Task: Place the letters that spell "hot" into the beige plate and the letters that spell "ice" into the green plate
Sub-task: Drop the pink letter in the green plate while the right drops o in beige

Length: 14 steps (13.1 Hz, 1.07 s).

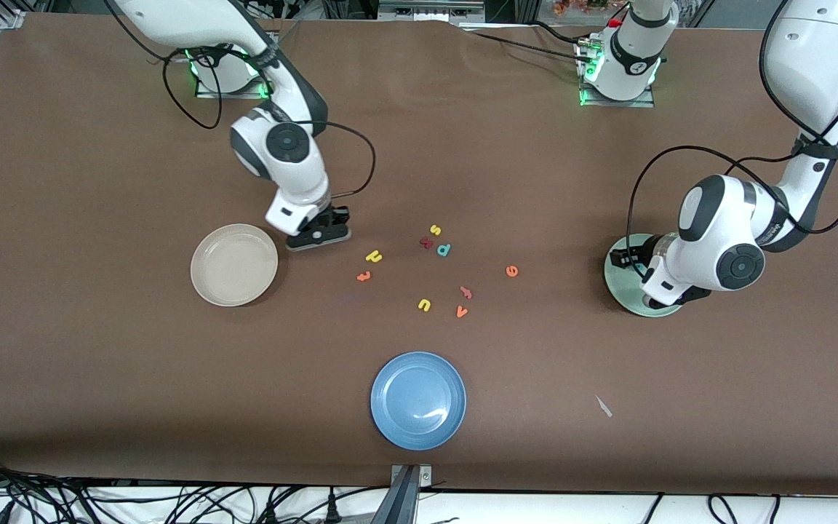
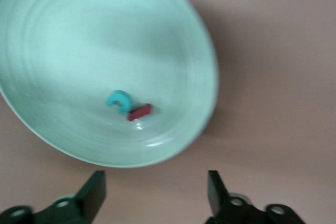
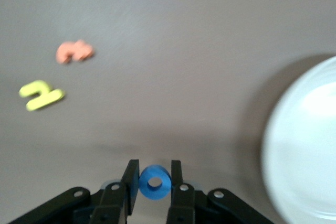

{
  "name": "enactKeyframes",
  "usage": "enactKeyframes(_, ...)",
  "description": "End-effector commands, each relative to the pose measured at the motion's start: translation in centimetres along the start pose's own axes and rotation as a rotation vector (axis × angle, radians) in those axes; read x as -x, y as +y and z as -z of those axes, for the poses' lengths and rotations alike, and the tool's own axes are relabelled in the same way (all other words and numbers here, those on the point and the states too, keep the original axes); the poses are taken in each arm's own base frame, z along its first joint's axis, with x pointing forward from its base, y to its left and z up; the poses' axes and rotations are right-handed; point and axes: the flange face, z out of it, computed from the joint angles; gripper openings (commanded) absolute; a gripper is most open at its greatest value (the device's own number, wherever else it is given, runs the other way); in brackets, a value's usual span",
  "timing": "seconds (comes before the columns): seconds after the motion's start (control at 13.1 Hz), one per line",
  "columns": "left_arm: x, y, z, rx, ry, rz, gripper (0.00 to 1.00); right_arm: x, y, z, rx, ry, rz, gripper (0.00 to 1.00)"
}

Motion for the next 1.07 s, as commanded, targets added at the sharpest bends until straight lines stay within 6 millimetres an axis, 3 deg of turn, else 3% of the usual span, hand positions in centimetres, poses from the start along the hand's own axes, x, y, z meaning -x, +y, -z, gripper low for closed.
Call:
enactKeyframes(0.0,2.3,5.1,2.8,0.035,0.037,0.075,1.00,-0.2,4.0,4.2,-0.009,-0.003,-0.010,0.16)
enactKeyframes(0.23,4.9,11.2,2.8,0.053,0.104,0.091,1.00,-1.5,11.0,4.9,0.003,-0.007,0.062,0.16)
enactKeyframes(0.38,6.2,14.8,1.2,0.099,0.168,0.110,1.00,-1.5,13.5,4.2,0.002,-0.021,0.088,0.19)
enactKeyframes(0.53,7.1,16.7,-0.9,0.156,0.208,0.131,1.00,-1.4,13.5,4.0,0.001,-0.025,0.088,0.59)
enactKeyframes(0.84,7.1,19.3,-5.2,0.168,0.273,0.162,1.00,-1.3,13.3,3.8,-0.003,-0.031,0.070,0.61)
enactKeyframes(0.91,6.8,19.8,-6.2,0.159,0.310,0.173,1.00,-1.3,12.8,3.6,-0.013,-0.037,0.027,0.61)
enactKeyframes(0.99,6.8,20.3,-7.1,0.146,0.341,0.176,1.00,-1.4,10.9,3.6,-0.045,-0.040,-0.040,0.61)
